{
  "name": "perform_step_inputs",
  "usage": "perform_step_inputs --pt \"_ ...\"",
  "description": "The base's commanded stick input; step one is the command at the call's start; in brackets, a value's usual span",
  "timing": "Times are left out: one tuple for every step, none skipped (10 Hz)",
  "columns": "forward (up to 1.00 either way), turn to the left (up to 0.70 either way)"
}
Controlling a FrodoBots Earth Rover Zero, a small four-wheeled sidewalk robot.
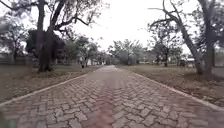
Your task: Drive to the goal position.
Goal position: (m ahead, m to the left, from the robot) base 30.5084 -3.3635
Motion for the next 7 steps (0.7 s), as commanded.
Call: perform_step_inputs --pt "0.70 0.00" --pt "0.70 0.00" --pt "0.70 0.00" --pt "0.70 0.00" --pt "0.70 0.00" --pt "0.70 0.00" --pt "0.70 0.00"
